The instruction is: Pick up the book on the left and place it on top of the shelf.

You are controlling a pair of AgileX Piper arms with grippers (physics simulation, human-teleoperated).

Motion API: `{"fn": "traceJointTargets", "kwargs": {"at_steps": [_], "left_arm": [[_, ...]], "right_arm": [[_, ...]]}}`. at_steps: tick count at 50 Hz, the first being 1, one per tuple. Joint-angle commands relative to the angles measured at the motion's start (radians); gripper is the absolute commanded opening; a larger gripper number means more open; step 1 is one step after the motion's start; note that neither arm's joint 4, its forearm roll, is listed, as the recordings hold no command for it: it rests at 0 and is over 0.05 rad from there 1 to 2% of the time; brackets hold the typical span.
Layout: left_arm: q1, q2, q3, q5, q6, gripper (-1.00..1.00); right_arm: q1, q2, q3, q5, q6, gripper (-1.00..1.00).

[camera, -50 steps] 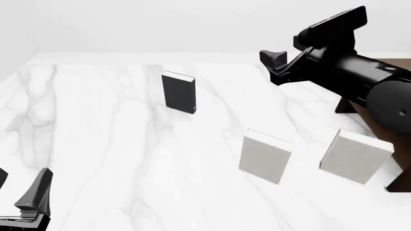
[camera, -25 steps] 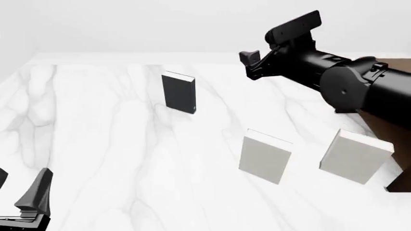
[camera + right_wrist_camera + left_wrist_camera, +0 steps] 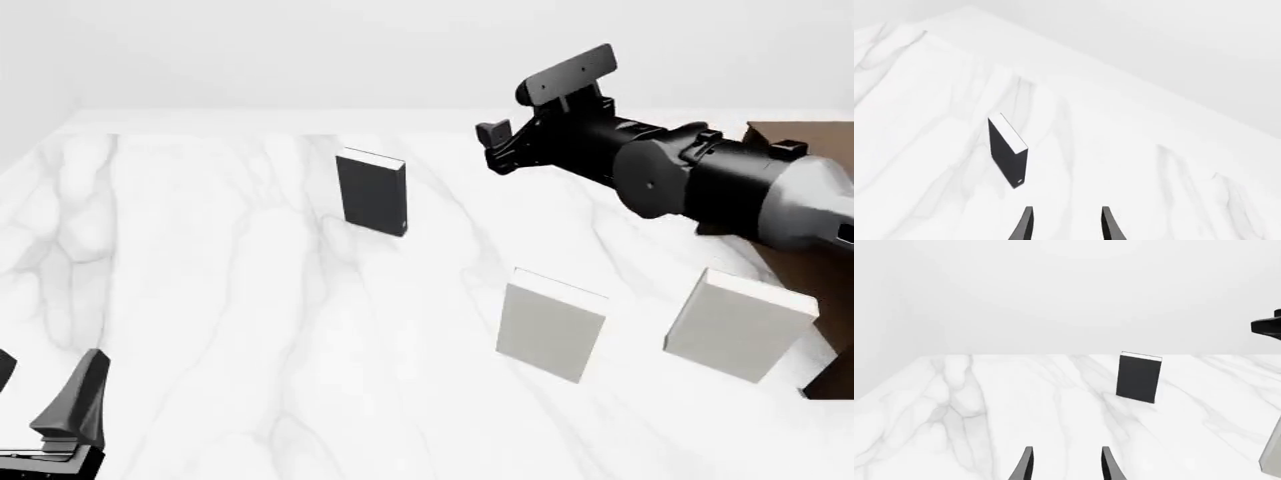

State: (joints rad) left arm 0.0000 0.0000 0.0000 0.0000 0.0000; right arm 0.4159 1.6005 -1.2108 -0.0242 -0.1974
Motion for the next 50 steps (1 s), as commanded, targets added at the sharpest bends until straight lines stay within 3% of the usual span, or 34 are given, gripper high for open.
{"fn": "traceJointTargets", "kwargs": {"at_steps": [1, 39, 50], "left_arm": [[0.000, 0.000, 0.000, 0.000, 0.000, 1.00], [0.000, 0.000, 0.000, 0.000, 0.000, 1.00], [0.000, 0.000, 0.000, 0.000, 0.000, 1.00]], "right_arm": [[0.010, 0.062, -0.034, -0.010, 0.000, 1.00], [0.085, 0.239, -0.141, -0.035, 0.021, 1.00], [0.094, 0.290, -0.219, -0.016, 0.028, 1.00]]}}
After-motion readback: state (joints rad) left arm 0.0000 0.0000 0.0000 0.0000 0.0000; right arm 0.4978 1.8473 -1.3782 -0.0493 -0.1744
